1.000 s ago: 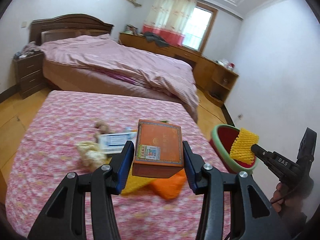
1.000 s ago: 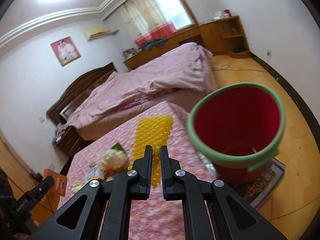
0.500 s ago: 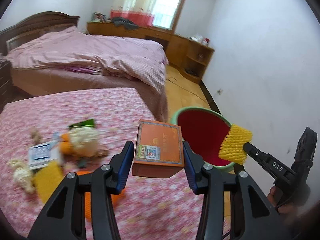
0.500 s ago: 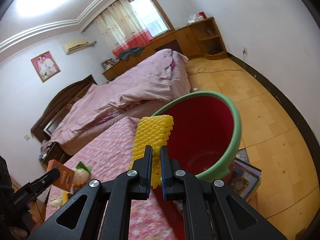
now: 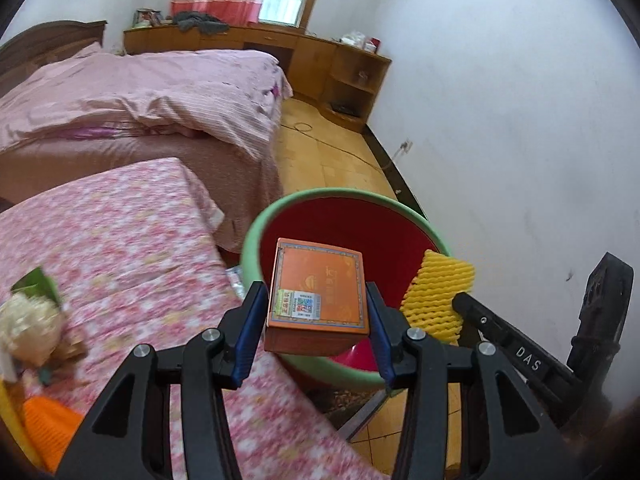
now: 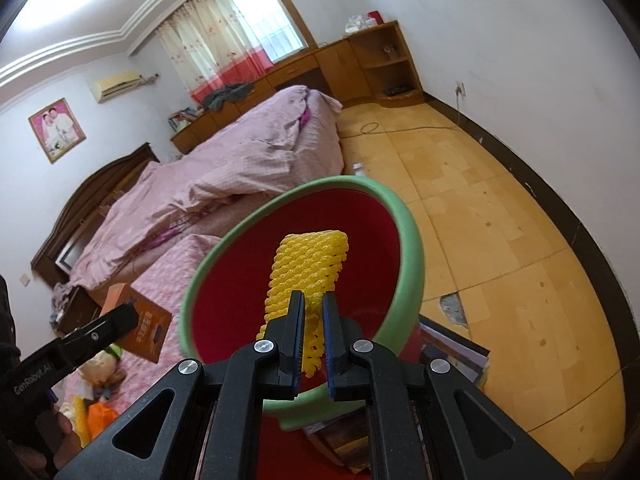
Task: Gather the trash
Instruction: 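Carry both items to the red bucket and open both tools to drop them, then move both open tools back over the bed items, then grasp the crumpled white plastic with the left tool while the right tool grasps the orange mesh bag, then carry both items to the red bucket and open both tools to drop them, then move both open tools back over the yellow foam net on the bed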
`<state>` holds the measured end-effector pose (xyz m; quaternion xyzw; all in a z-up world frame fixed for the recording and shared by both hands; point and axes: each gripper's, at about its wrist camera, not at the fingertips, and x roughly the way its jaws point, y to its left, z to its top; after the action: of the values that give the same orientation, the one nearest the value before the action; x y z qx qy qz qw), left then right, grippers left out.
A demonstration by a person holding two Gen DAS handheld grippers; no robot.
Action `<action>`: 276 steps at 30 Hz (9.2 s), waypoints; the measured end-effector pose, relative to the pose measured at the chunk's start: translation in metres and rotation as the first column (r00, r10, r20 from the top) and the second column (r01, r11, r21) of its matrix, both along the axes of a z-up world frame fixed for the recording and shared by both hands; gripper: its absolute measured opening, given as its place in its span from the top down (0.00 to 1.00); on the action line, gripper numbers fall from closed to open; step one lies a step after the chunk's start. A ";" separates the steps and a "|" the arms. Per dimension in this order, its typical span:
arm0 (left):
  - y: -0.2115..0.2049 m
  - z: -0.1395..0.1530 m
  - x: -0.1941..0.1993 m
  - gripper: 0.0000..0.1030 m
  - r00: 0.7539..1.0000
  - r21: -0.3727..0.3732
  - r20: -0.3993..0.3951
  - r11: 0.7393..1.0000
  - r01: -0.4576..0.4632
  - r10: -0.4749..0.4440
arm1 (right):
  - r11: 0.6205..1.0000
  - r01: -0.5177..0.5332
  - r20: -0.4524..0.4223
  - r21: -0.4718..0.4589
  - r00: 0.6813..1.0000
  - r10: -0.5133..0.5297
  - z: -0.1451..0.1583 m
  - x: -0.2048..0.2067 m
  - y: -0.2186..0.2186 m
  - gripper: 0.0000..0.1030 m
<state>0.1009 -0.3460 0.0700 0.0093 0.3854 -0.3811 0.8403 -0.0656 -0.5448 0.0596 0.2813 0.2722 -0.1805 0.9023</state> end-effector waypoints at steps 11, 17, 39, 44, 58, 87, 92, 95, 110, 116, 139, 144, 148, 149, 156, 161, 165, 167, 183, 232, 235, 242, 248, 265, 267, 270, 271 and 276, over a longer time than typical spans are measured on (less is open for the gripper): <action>-0.019 -0.008 0.007 0.40 0.999 0.042 0.030 0.999 0.018 -0.019 | 1.000 0.004 -0.003 0.031 1.000 -0.004 -0.012 0.008 -0.007 0.76; -0.002 -0.007 0.009 0.40 1.000 0.040 0.010 0.999 -0.028 0.028 | 0.999 -0.009 0.025 0.032 1.000 0.008 -0.005 0.001 -0.001 0.70; 0.123 0.037 -0.030 0.40 0.974 -0.051 0.049 0.974 -0.219 0.222 | 0.993 -0.121 0.095 0.006 0.988 0.120 0.041 -0.024 0.074 0.69; 0.159 0.043 -0.033 0.40 0.955 -0.069 0.059 0.956 -0.286 0.290 | 0.987 -0.159 0.087 0.005 0.984 0.157 0.044 -0.025 0.095 0.69; 0.279 0.016 -0.025 0.40 0.862 -0.046 0.012 0.862 -0.505 0.506 | 0.965 -0.264 0.022 0.000 0.964 0.264 0.038 -0.007 0.158 0.68; 0.345 -0.072 0.037 0.67 0.741 0.026 -0.157 0.752 -0.658 0.653 | 0.939 -0.338 -0.141 0.061 0.928 0.344 -0.018 0.042 0.198 0.56; 0.345 -0.068 0.031 0.76 0.755 -0.014 -0.149 0.762 -0.647 0.639 | 0.933 -0.351 -0.138 0.083 0.923 0.359 -0.021 0.046 0.202 0.56; 0.350 -0.065 0.024 0.80 0.758 -0.042 -0.158 0.762 -0.646 0.633 | 0.928 -0.363 -0.139 0.089 0.918 0.373 -0.023 0.045 0.206 0.56; 0.377 -0.047 -0.020 0.80 0.763 -0.030 -0.110 0.765 -0.643 0.637 | 0.894 -0.440 -0.134 0.083 0.884 0.447 -0.018 0.046 0.236 0.55; 0.389 -0.053 -0.029 0.80 0.749 -0.011 -0.116 0.753 -0.658 0.653 | 0.862 -0.497 -0.165 0.098 0.846 0.506 -0.026 0.063 0.261 0.53; 0.385 -0.062 -0.038 0.80 0.773 -0.005 -0.130 0.780 -0.626 0.620 | 0.849 -0.510 -0.136 0.141 0.839 0.527 -0.053 0.066 0.274 0.97; 0.376 -0.052 -0.046 0.80 0.791 -0.013 -0.112 0.795 -0.606 0.601 | 0.858 -0.502 -0.103 0.108 0.853 0.512 -0.040 0.046 0.272 0.99; 0.368 -0.045 -0.052 0.80 0.808 -0.024 -0.096 0.810 -0.586 0.581 | 0.873 -0.484 -0.051 0.062 0.872 0.487 -0.021 0.030 0.263 0.99; 0.365 -0.041 -0.053 0.80 0.814 -0.028 -0.089 0.815 -0.579 0.574 | 0.876 -0.480 -0.041 0.056 0.875 0.482 -0.017 0.027 0.262 0.99; 0.341 -0.021 -0.065 0.80 0.852 -0.049 -0.049 0.850 -0.524 0.522 | 0.893 -0.450 0.035 0.029 0.893 0.449 0.009 0.003 0.246 0.99; 0.315 -0.011 -0.061 0.80 0.886 -0.051 -0.052 0.885 -0.463 0.461 | 0.912 -0.410 0.079 0.026 0.910 0.407 0.020 -0.010 0.225 1.00; 0.290 -0.002 -0.058 0.80 0.914 -0.053 -0.047 0.913 -0.404 0.402 | 0.927 -0.375 0.105 0.028 0.923 0.370 0.029 -0.016 0.206 1.00; 0.277 0.001 -0.056 0.80 0.927 -0.053 -0.043 0.925 -0.375 0.373 | 0.934 -0.356 0.117 0.026 0.929 0.351 0.034 -0.018 0.196 1.00; 0.181 0.002 -0.034 0.80 0.972 -0.020 -0.081 0.974 -0.224 0.222 | 0.962 -0.272 0.034 -0.011 0.962 0.272 0.029 -0.017 0.130 0.86; 0.182 -0.016 -0.043 0.80 0.971 0.001 -0.111 0.977 -0.215 0.214 | 0.914 -0.392 -0.125 -0.108 0.917 0.378 -0.015 -0.022 0.172 0.85; 0.163 -0.012 -0.040 0.80 0.979 -0.001 -0.103 0.984 -0.179 0.178 | 0.925 -0.363 -0.091 -0.114 0.931 0.354 -0.003 -0.020 0.153 0.85; 0.109 -0.003 -0.030 0.80 0.991 0.007 -0.078 0.994 -0.108 0.108 | 0.955 -0.277 -0.053 -0.107 0.961 0.273 0.014 -0.007 0.099 0.85; 0.051 0.001 -0.018 0.80 0.997 0.013 -0.067 0.999 -0.045 0.046 | 0.971 -0.226 -0.041 -0.082 0.974 0.223 0.015 0.004 0.057 0.83; -0.019 -0.023 0.010 0.53 0.995 0.089 -0.103 0.996 -0.008 0.017 | 0.993 -0.109 -0.066 0.035 0.992 0.112 -0.005 0.008 0.003 0.63; -0.016 -0.023 0.013 0.53 0.994 0.084 -0.108 0.996 -0.023 0.032 | 0.994 -0.104 -0.057 0.036 0.993 0.106 -0.003 0.006 0.003 0.62; -0.005 -0.021 0.012 0.53 0.993 0.076 -0.104 0.996 -0.045 0.052 | 0.994 -0.108 -0.039 0.029 0.993 0.109 0.000 0.006 0.002 0.58; 0.000 -0.020 0.012 0.53 0.993 0.075 -0.101 0.996 -0.054 0.062 | 0.994 -0.107 -0.036 0.026 0.993 0.108 0.002 0.005 0.004 0.57; 0.027 -0.013 0.007 0.53 0.989 0.065 -0.099 0.992 -0.106 0.112 | 0.992 -0.119 -0.029 0.031 0.992 0.120 0.008 0.001 0.011 0.57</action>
<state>0.1075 -0.3192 0.0570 -0.0063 0.4391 -0.3231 0.8383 -0.0645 -0.5338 0.0675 0.2748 0.3053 -0.1264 0.9029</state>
